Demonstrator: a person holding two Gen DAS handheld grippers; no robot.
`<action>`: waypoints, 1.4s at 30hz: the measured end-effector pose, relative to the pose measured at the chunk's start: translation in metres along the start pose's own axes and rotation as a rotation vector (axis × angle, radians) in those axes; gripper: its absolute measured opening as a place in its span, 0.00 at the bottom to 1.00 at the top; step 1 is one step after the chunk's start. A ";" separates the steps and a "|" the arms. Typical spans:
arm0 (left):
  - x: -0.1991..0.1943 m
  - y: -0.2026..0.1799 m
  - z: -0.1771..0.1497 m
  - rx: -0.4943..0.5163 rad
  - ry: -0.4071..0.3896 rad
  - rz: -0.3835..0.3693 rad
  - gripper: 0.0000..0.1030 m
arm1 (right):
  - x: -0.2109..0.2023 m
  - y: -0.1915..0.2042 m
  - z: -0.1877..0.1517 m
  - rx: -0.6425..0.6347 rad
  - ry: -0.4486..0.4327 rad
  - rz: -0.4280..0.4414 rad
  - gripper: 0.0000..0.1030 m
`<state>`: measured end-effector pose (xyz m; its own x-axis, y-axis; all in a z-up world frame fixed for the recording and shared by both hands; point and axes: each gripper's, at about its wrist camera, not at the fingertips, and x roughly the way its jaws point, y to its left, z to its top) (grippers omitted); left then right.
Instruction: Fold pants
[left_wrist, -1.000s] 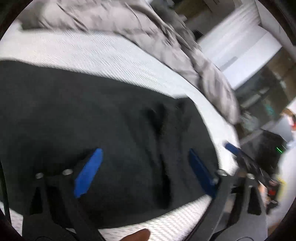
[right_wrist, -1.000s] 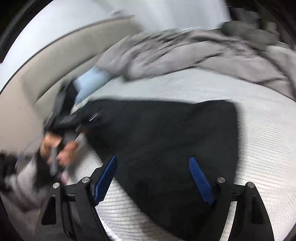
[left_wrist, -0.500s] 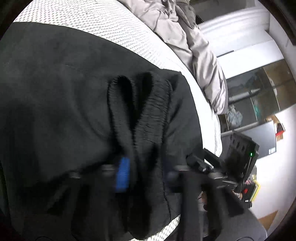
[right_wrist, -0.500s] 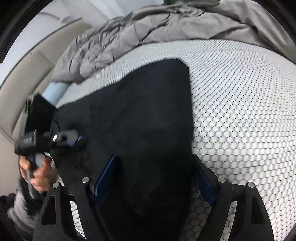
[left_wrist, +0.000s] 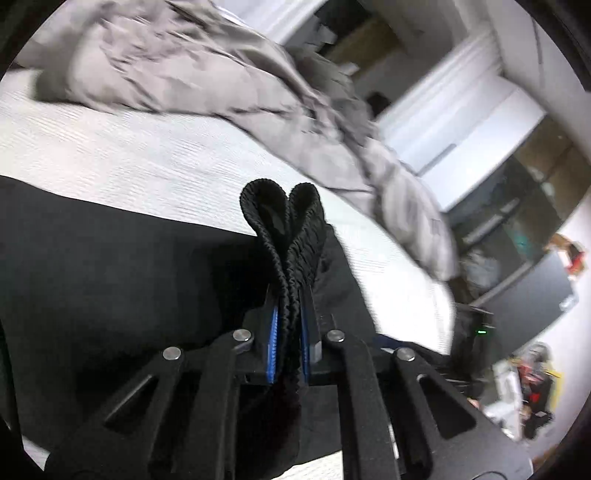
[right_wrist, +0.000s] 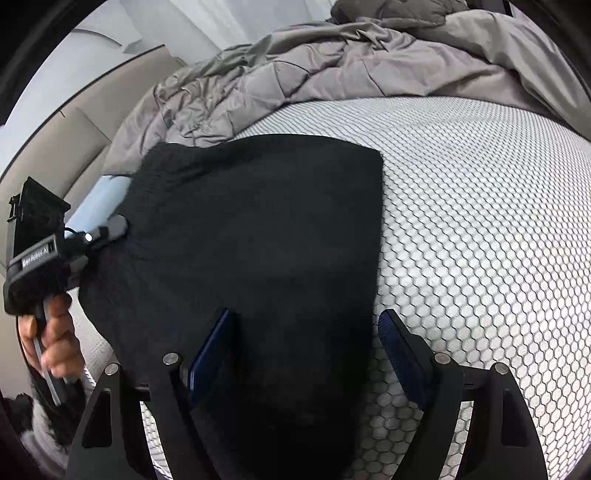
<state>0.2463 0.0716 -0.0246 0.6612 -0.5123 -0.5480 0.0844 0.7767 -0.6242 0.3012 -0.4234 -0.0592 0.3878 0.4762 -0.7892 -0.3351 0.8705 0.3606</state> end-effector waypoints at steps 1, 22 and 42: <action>-0.001 0.011 -0.001 -0.016 0.007 0.049 0.07 | 0.001 0.002 0.000 -0.005 0.002 0.000 0.82; -0.023 -0.009 -0.016 0.089 0.013 0.190 0.59 | 0.015 0.013 -0.010 0.019 0.093 0.259 0.10; 0.065 -0.113 -0.121 0.537 0.258 0.187 0.59 | -0.001 0.093 -0.042 -0.320 -0.030 0.017 0.51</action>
<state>0.1897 -0.0936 -0.0575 0.5054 -0.3694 -0.7798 0.3917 0.9034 -0.1741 0.2338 -0.3483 -0.0464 0.4035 0.4978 -0.7677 -0.5925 0.7815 0.1953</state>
